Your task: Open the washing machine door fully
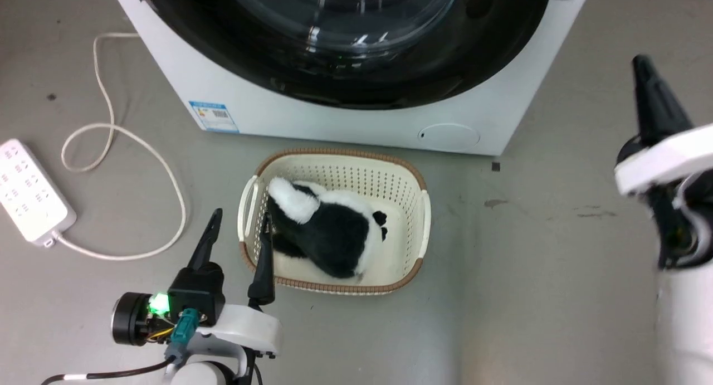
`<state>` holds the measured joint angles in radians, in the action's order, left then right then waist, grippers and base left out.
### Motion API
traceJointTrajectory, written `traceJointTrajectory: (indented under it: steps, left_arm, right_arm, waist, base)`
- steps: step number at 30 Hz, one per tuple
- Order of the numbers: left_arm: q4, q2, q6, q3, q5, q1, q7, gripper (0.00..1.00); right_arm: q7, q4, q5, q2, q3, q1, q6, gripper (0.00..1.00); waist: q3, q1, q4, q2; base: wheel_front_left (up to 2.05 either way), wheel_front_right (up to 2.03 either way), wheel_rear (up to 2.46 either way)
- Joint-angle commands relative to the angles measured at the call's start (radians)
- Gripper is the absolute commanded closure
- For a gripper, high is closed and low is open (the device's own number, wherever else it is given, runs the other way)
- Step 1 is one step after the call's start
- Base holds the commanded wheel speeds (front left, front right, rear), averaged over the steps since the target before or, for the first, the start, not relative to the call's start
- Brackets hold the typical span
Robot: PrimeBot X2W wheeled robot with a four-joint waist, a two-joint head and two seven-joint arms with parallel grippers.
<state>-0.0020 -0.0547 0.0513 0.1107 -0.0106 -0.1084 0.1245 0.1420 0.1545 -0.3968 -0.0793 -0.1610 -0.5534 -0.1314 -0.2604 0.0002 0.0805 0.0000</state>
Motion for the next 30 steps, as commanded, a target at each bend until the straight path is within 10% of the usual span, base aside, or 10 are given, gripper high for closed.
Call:
traceJointTrajectory:
  steps: [1,30]
  left_arm:
    - [-0.002,-0.007,0.006,0.007,0.002,-0.018,0.010,0.00]
    - [0.004,-0.003,0.047,0.111,-0.018,-0.112,0.075,0.00]
  right_arm:
    - [0.015,0.027,-0.026,0.006,-0.026,-0.053,0.000,1.00]
    - [0.399,0.612,-0.113,-0.043,-0.464,-0.704,0.001,1.00]
  waist:
    - [-0.015,-0.0002,0.007,0.0000]
    - [-0.198,-0.0002,0.118,0.0000]
  base:
    - [0.00,0.00,0.00]
    - [0.00,0.00,0.00]
